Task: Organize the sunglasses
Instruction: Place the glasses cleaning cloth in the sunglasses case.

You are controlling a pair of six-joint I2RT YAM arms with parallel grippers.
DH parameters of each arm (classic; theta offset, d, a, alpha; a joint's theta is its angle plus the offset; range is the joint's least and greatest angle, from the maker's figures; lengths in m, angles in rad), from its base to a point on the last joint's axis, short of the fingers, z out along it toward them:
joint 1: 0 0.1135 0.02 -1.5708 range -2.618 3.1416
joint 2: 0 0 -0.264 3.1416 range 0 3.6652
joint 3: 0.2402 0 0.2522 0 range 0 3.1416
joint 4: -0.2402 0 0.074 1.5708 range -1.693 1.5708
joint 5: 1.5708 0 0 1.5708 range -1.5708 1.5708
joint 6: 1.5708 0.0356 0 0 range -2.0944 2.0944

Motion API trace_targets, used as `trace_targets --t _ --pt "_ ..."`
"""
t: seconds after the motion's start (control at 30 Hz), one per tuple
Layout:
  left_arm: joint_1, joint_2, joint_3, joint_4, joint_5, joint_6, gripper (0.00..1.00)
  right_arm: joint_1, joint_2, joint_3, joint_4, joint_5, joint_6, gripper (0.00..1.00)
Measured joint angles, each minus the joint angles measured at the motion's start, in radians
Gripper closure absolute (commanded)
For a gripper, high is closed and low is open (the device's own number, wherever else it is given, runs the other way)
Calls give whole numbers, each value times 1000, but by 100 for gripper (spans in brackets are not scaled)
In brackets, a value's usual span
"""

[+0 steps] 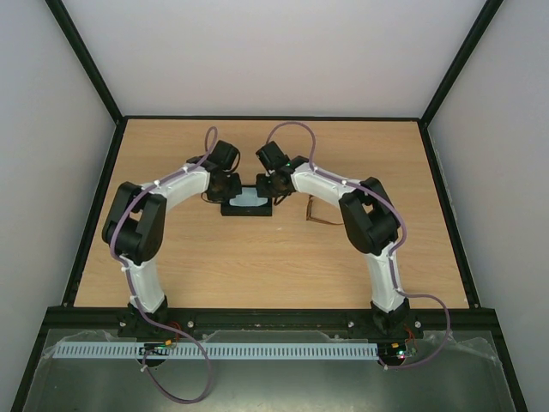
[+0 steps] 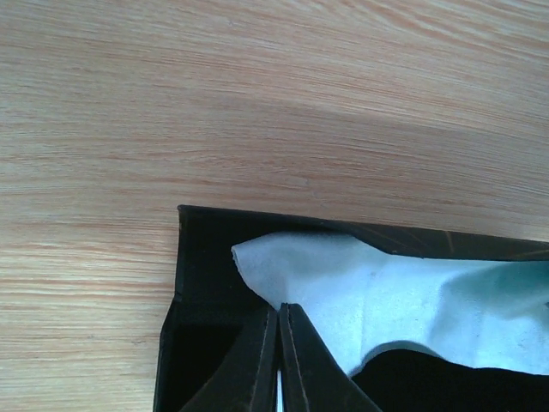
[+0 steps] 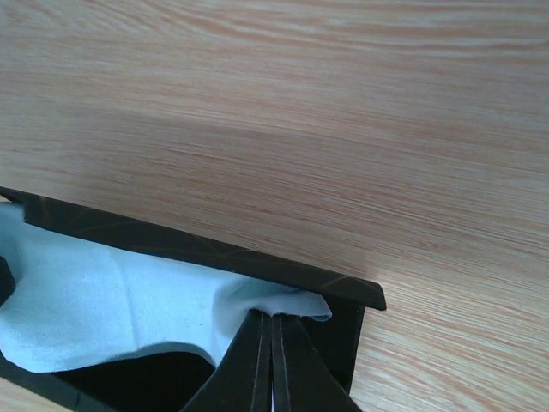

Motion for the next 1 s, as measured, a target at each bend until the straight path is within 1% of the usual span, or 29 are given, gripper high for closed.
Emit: trace_targets --t 0.13,1.0 --pt "0 16 0 13 2 1 98 0 19 0 1 -8 1 99" --pt "0 50 -14 32 -19 2 98 0 19 -35 34 -41 2 99"
